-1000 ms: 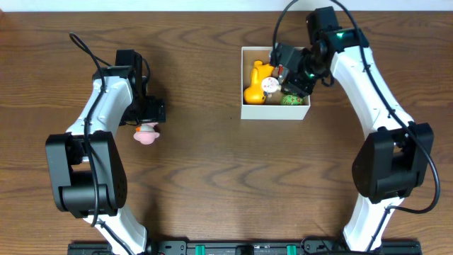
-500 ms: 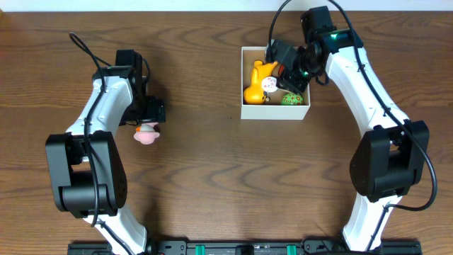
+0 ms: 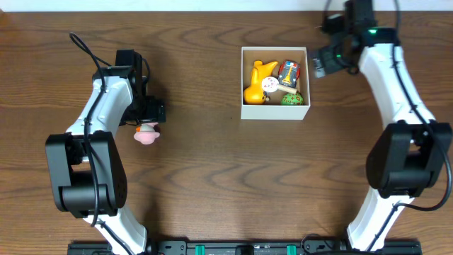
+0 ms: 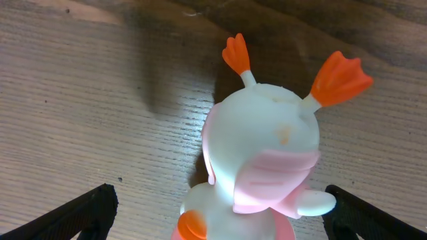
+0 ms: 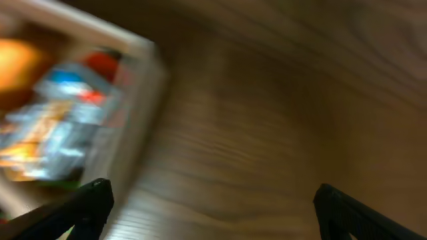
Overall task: Pack container
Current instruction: 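Withdraw the right gripper to the right side and hold, then lift the pink bunny with the left gripper and carry it to the box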
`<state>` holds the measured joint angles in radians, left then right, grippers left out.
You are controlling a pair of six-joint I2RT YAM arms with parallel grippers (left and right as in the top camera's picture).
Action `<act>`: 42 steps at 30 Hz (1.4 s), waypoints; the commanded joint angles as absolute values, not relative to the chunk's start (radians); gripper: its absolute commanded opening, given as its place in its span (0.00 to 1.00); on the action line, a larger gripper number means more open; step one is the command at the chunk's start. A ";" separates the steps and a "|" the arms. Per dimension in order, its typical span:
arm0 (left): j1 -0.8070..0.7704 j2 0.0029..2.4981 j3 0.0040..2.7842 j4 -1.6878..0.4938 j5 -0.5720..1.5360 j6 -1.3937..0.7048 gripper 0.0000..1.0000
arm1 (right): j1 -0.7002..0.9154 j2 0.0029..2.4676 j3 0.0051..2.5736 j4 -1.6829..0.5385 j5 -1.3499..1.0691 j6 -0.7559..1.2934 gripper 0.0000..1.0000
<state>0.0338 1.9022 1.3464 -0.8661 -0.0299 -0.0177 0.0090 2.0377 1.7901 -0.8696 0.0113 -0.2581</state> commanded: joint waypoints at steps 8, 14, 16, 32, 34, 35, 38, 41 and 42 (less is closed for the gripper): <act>0.036 1.909 1.342 -0.869 -0.035 -0.004 0.98 | -0.102 2.047 1.791 -0.868 0.056 -0.214 0.99; 0.036 1.909 1.342 -0.869 -0.035 -0.004 0.98 | -0.111 2.047 1.791 -0.868 0.056 -0.214 0.99; 0.036 1.909 1.342 -0.869 -0.035 -0.004 0.98 | -0.111 2.047 1.791 -0.868 0.056 -0.214 0.99; 0.036 1.909 1.342 -0.869 -0.035 -0.004 0.98 | -0.111 2.047 1.791 -0.868 0.056 -0.214 0.99; 0.036 1.909 1.342 -0.869 -0.035 -0.004 0.98 | -0.111 2.047 1.791 -0.868 0.056 -0.214 0.99; 0.036 1.910 1.342 -0.869 -0.035 -0.004 0.98 | -0.111 2.047 1.791 -0.868 0.056 -0.214 0.99; 0.036 1.909 1.342 -0.869 -0.035 -0.004 0.98 | -0.111 2.047 1.791 -0.868 0.056 -0.214 0.99; 0.036 1.909 1.342 -0.869 -0.035 -0.004 0.98 | -0.111 2.047 1.791 -0.868 0.056 -0.214 0.99; 0.036 1.909 1.342 -0.868 -0.035 -0.004 0.98 | -0.111 2.047 1.791 -0.868 0.056 -0.214 0.99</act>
<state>0.0338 1.9022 1.3464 -0.8661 -0.0299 -0.0177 -0.1062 2.0377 1.7901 -0.8696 0.0494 -0.2333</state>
